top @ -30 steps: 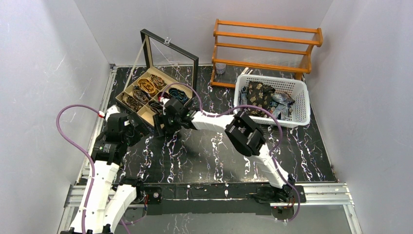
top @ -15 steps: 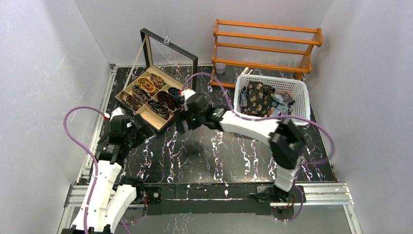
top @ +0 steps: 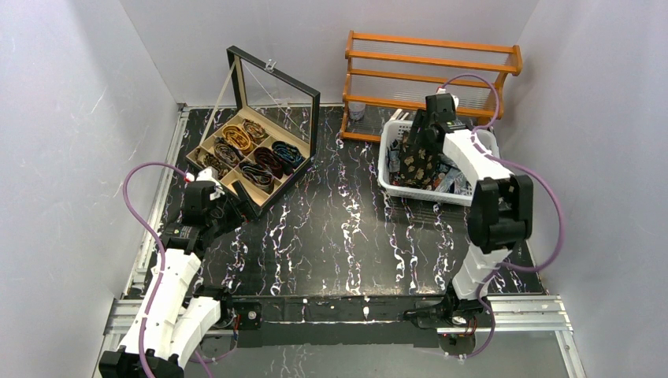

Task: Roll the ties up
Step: Pick up the tie from the bin.

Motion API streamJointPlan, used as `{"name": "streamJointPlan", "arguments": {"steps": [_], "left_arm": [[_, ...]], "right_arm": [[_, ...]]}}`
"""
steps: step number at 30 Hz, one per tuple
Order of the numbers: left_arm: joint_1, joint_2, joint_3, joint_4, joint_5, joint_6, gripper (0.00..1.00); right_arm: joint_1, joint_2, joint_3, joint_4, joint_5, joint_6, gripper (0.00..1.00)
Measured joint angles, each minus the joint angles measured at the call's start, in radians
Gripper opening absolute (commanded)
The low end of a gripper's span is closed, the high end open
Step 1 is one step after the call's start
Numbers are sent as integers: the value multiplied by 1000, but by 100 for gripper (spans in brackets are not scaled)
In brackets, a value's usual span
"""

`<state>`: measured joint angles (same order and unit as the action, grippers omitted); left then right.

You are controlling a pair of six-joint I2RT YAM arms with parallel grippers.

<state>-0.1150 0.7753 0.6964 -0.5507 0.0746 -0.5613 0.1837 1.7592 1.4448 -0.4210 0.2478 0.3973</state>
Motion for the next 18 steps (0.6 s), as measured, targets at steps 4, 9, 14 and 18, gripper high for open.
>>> {"name": "streamJointPlan", "arguments": {"steps": [4,9,14,18], "left_arm": [[0,0,-2,5,13,5,98],[0,0,-2,5,16,6,98],[0,10,-2,6,17,8,98],[0,20,-2,7,20,8,98]], "right_arm": [[-19,110,31,-18,-31,3,70],[-30,201,83,-34,-55,-8,65],[-32,236,108,-24,-84,-31,43],[-32,282,154,-33,-93,-59,5]]}}
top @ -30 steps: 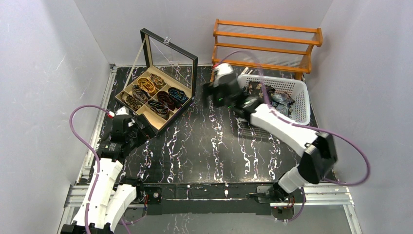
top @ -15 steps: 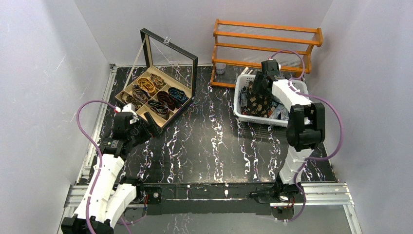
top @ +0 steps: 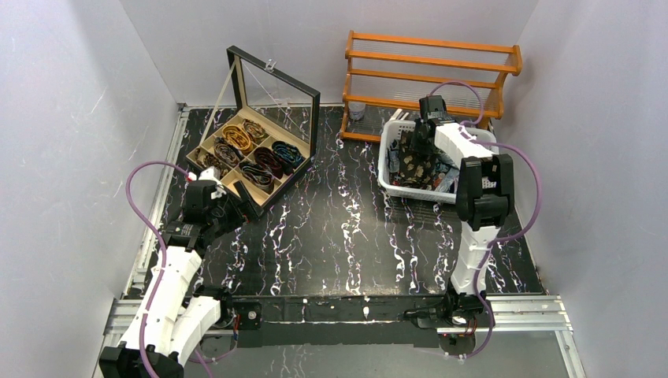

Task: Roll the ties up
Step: Pick up the tie from the bin, then place the tie at the center of the board.

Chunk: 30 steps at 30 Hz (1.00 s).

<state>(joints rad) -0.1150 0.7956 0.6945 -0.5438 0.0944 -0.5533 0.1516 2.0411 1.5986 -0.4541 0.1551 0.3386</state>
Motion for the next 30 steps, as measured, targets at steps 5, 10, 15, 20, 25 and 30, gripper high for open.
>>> {"name": "streamJointPlan", "arguments": {"steps": [5,10,15,20,25,30], "left_arm": [[0,0,0,10,0,0,98],[0,0,-1,13,0,0,98],[0,0,-1,14,0,0,98],[0,0,-1,14,3,0,98],[0,0,-2,19,3,-1,98],[0,0,-5,23,2,-4,98]], "right_arm": [[0,12,26,-28,-13,-6,1],[0,-153,2,-47,-32,-6,1],[1,-425,2,-16,-69,-5,1],[1,-579,2,13,-164,5,1],[5,-603,2,10,-394,26,1],[107,-621,26,-6,-591,40,1]]}}
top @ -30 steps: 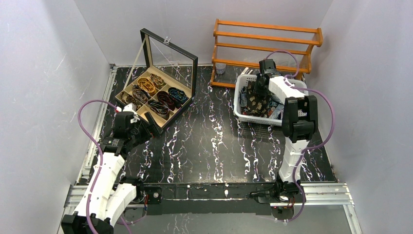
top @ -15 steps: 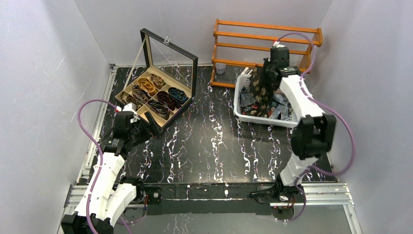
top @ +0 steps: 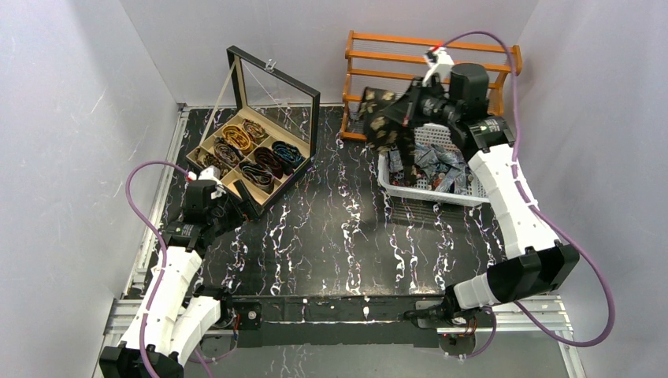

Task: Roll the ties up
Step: Place the tie at the center of the board.

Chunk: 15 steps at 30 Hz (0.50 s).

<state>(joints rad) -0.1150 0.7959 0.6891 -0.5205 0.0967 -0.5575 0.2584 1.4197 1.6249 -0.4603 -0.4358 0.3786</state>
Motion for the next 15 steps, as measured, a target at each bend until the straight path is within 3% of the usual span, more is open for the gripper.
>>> {"name": "streamJointPlan", "arguments": {"steps": [6,9,11,15], "left_arm": [[0,-3,-16,4,-14,-10,98],[0,-10,-21,4,-34,-20,98],[0,-13,-23,3,-45,-27,98],[0,-14,-23,3,-60,-39,98]], "right_arm": [[285,10,182,1,-138,31,1],[366,3,246,50,-226,61,1],[377,-11,237,88,-253,85,1],[376,-67,45,205,-280,150,1]]}}
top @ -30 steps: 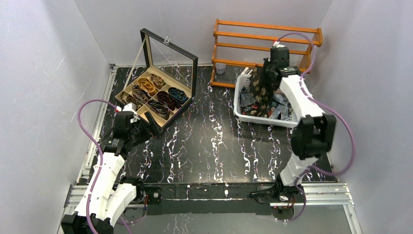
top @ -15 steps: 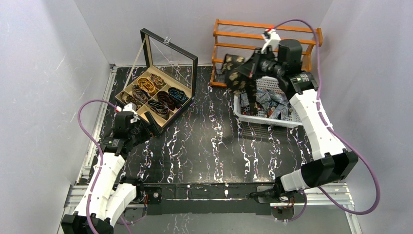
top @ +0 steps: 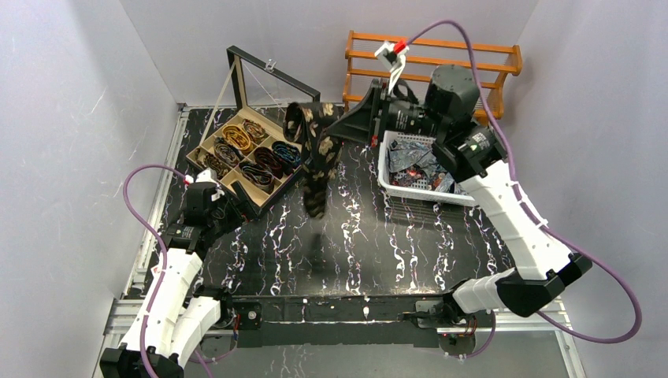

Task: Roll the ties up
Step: Place the tie at the center of the board.

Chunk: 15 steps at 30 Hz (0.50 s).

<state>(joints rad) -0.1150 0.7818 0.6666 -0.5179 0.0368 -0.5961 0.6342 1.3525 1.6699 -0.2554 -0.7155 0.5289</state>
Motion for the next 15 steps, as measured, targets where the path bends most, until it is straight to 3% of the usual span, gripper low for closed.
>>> {"name": "streamJointPlan", "arguments": {"steps": [4,8,10,11,15], "left_arm": [[0,-1,-5,-2,-4,-19,98],[0,-12,-35,8,18,-34,98],[0,-22,-57,26,61,-37,98],[0,-27,-70,44,81,-42,98],[0,-59,-172,143,193,-76,98]], "right_arm": [[0,-4,-277,50,-32,21,1],[0,-3,-572,-55,35,32,3],[1,-39,-709,-110,141,74,17],[0,-76,-775,-142,200,97,37],[-26,-280,-928,-268,416,176,75]]}}
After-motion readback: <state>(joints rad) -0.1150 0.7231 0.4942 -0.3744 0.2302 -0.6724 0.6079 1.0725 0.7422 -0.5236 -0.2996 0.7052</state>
